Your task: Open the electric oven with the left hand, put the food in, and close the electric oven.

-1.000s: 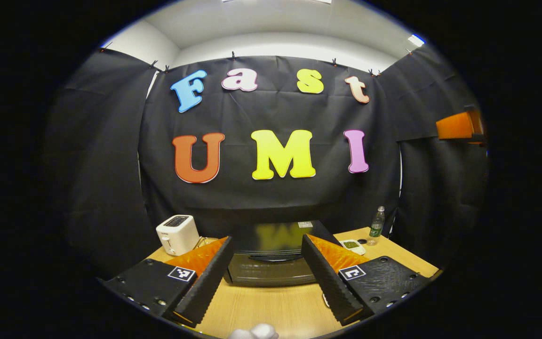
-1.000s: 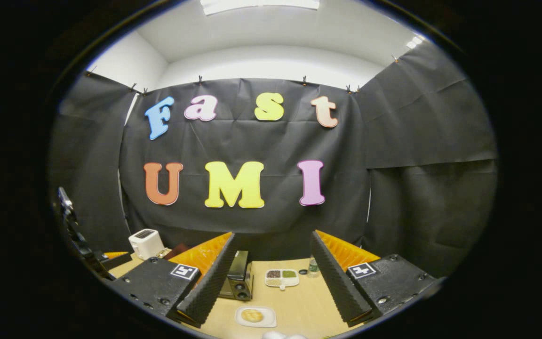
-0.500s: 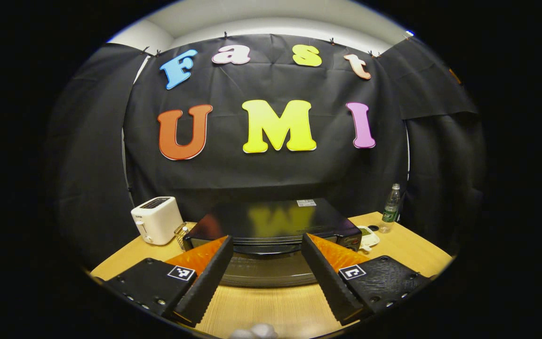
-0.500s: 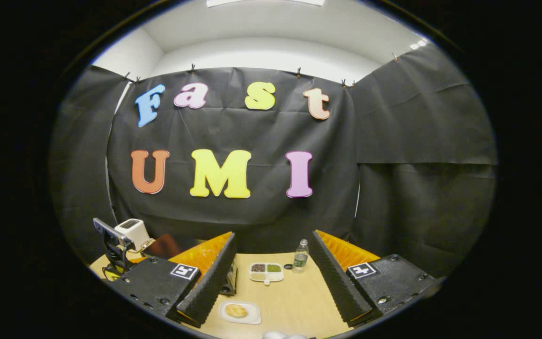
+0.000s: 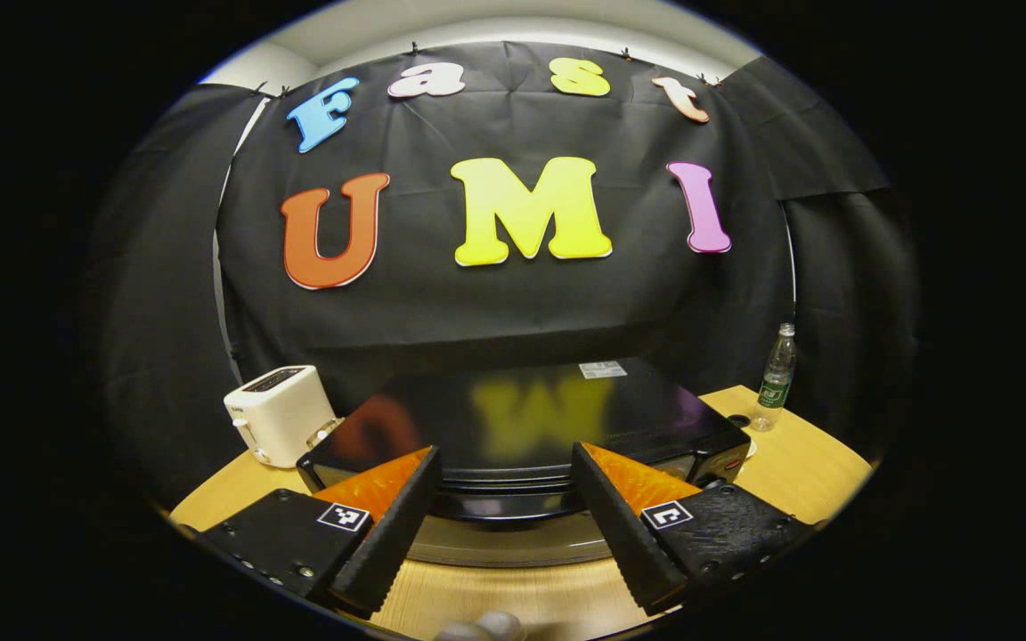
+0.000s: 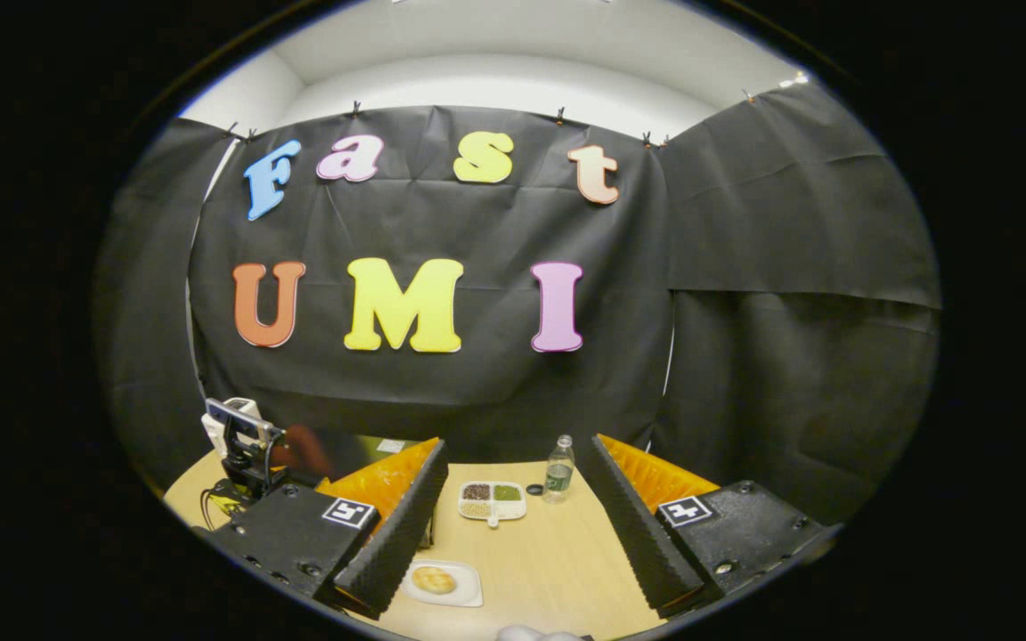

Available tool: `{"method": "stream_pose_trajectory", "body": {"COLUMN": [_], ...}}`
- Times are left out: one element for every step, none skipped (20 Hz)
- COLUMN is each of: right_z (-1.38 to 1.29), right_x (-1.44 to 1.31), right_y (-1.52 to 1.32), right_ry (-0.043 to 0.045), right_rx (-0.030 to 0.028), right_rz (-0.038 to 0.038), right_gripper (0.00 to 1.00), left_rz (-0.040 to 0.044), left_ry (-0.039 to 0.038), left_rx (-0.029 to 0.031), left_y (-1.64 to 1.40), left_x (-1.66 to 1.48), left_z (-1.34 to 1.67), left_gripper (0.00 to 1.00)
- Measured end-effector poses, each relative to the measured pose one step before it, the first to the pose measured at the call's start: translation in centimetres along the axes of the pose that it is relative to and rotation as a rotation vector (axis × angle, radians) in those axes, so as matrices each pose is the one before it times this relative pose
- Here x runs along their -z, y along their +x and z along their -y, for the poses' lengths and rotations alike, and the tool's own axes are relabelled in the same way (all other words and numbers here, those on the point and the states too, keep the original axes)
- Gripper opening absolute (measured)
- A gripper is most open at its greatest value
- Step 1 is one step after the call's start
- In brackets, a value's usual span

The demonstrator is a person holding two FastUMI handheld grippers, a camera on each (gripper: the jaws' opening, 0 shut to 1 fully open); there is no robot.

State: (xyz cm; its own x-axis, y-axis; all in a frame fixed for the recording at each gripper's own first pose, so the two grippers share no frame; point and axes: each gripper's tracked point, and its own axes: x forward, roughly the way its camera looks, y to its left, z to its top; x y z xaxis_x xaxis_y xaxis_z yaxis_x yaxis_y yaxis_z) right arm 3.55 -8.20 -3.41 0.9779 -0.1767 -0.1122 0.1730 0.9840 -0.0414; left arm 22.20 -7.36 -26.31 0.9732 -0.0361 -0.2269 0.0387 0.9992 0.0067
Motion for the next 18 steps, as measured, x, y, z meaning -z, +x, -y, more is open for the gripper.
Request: {"method": "stream_pose_trajectory", "body": {"right_z": [-0.198, -0.078, 0.013, -0.11, -0.16, -0.172, -0.162, -0.19, -0.09, -0.017, 0.056, -0.102, -0.046, -0.109, -0.08, 0.001, -0.066, -0.168], "right_x": [0.01, 0.092, 0.102, 0.023, 0.057, 0.09, 0.049, 0.074, 0.124, -0.031, 0.012, -0.023, 0.275, 0.099, 0.233, 0.195, 0.254, 0.236], "right_y": [0.302, 0.172, 0.04, 0.065, 0.081, 0.003, 0.031, 0.01, -0.131, -0.116, -0.164, -0.159, -0.105, -0.013, -0.028, -0.137, -0.03, -0.112], "right_ry": [0.00155, 0.00188, 0.00062, 0.00198, 0.00248, 0.00247, 0.00291, 0.00292, 0.00164, 0.00103, 0.00028, 0.00119, 0.00293, 0.00282, 0.00239, 0.00107, 0.00293, 0.00562], "right_rx": [-0.00437, -0.00162, -0.00219, -0.0021, -0.00604, -0.00338, -0.00583, -0.0059, -0.00541, -0.00066, -0.00072, -0.00453, -0.00078, -0.00494, -0.00336, -0.00311, -0.00103, -0.00515], "right_rz": [-0.00586, -0.0037, -0.00152, -0.00142, -0.00115, -0.00364, -0.00066, -0.00433, -0.00147, 0.00364, 0.0028, 0.00219, -0.0021, -0.00179, -0.00517, -0.00152, -0.00512, -0.00171], "right_gripper": [0.99, 1.0, 0.99, 1.0, 1.0, 0.99, 0.99, 0.99, 0.99, 0.99, 0.99, 0.99, 0.99, 0.99, 0.99, 1.0, 1.0, 1.0], "left_rz": [-0.01192, 0.00132, -0.00985, -0.00327, 0.00033, -0.00309, 0.0035, 0.00032, -0.00087, -0.00626, -0.00447, -0.00465, -0.00367, -0.0035, -0.00904, -0.01047, -0.01465, -0.01372], "left_ry": [-0.0125, -0.00331, -0.00133, -0.00576, 0.00223, 0.00021, 0.00399, 0.004, 0.00134, -0.00024, -0.00523, -0.00062, 0.0038, 0.00143, -0.00146, -0.00115, -0.00421, -0.00124], "left_rx": [0.00504, -0.00394, -0.00309, -0.00348, -0.00129, 0.00142, 0.00358, 0.00376, 0.00497, 0.00466, 0.00374, 0.00288, 0.00231, 0.00231, 0.00247, 0.00335, 0.00286, 0.00241], "left_y": [-0.144, -0.15, 0.049, -0.191, -0.167, -0.406, -0.204, -0.332, -0.356, -0.474, -0.523, -0.563, -0.552, -0.669, -0.648, -0.741, -0.628, -0.579], "left_x": [0.167, 0.053, 0.233, 0.091, -0.107, 0.209, 0.01, 0.093, 0.084, 0.35, 0.233, 0.252, 0.329, 0.408, 0.509, 0.569, 0.605, 0.681], "left_z": [0.065, -0.186, -0.111, -0.047, -0.04, 0.011, -0.004, -0.022, 0.032, 0.028, 0.011, -0.025, 0.04, 0.014, 0.047, 0.033, 0.074, -0.022], "left_gripper": [0.95, 0.97, 0.97, 0.97, 0.98, 0.98, 0.98, 0.98, 0.98, 0.98, 0.98, 0.98, 0.98, 0.98, 0.98, 0.98, 0.98, 0.98]}}
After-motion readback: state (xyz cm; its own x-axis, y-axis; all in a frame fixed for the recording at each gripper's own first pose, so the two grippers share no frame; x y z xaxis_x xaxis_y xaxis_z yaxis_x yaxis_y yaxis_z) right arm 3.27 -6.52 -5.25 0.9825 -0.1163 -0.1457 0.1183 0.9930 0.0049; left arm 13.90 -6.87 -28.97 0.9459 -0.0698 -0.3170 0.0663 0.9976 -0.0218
